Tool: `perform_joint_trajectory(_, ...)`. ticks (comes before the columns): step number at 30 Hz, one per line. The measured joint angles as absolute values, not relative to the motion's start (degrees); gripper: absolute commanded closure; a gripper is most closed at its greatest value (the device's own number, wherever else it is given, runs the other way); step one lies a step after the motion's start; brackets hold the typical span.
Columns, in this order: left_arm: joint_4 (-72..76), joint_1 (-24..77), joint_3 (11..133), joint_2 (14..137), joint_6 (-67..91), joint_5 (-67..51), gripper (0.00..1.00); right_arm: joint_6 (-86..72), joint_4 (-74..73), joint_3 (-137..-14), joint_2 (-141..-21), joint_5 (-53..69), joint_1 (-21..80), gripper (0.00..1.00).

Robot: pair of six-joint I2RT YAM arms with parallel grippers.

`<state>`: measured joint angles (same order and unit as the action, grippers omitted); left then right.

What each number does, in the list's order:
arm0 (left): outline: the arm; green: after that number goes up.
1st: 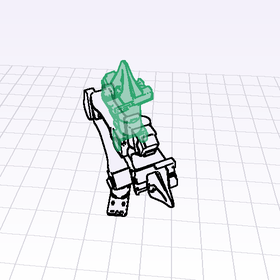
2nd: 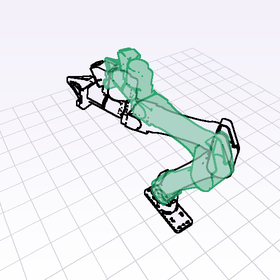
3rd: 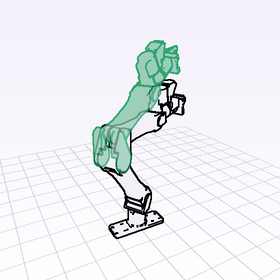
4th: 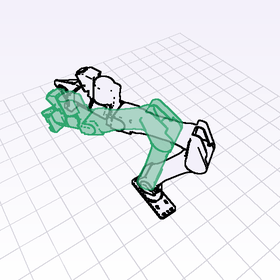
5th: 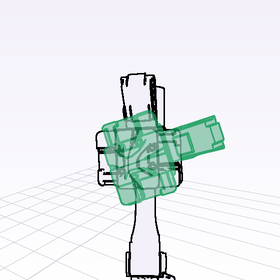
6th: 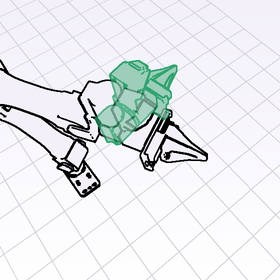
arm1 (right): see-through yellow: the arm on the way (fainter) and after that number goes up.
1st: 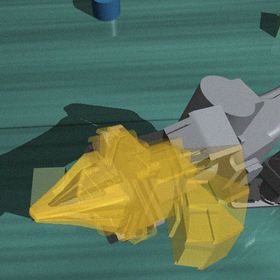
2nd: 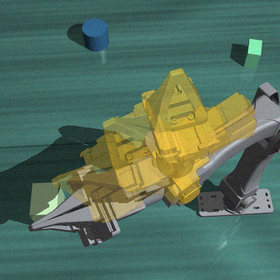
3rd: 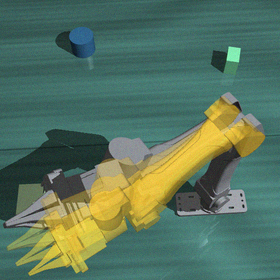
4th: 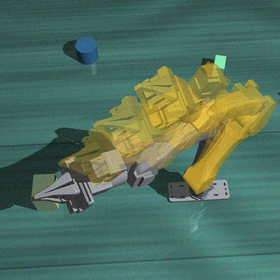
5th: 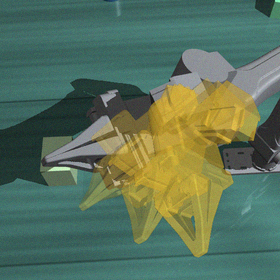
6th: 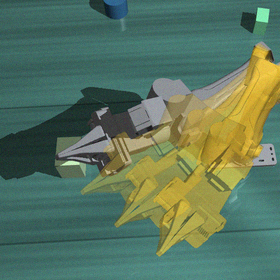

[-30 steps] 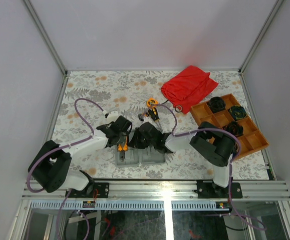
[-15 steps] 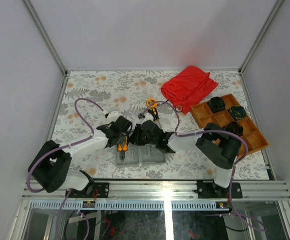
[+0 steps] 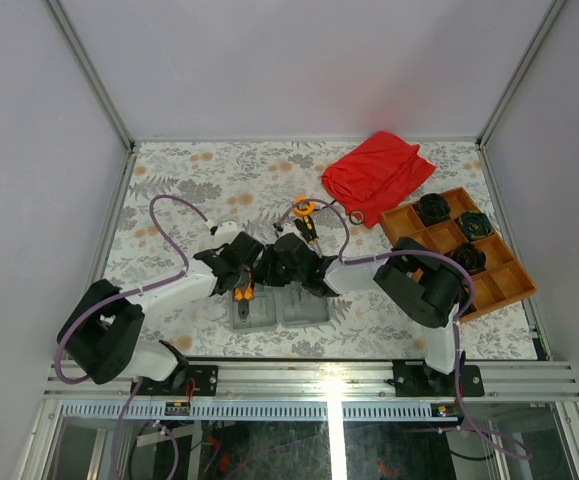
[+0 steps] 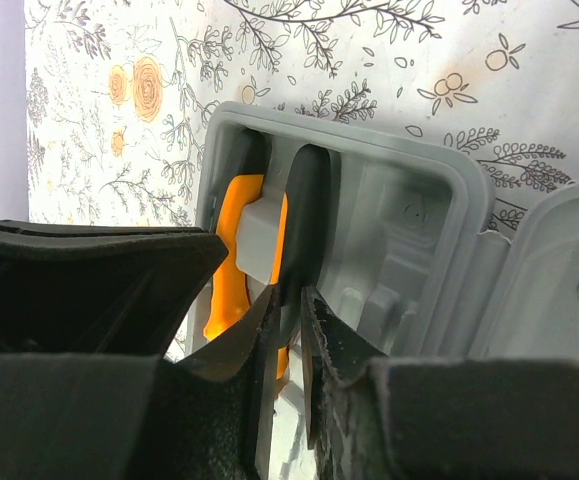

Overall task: Sort the tools into containers
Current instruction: Place the pliers in the storage box.

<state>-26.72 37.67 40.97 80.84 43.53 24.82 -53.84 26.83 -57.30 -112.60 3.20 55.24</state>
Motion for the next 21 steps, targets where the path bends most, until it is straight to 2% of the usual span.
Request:
perform_joint_trajectory(12,-25.8,38.0,40.56,81.21,42.09,26.72,1.0,-53.56,19.27,-63.31,-114.98,4.19,54.92,0.84)
perform_joint_trajectory(21,-25.21,38.11,39.9,81.73,40.69,30.35,1.0,-54.06,21.15,-65.63,-118.15,4.23,55.2,0.84)
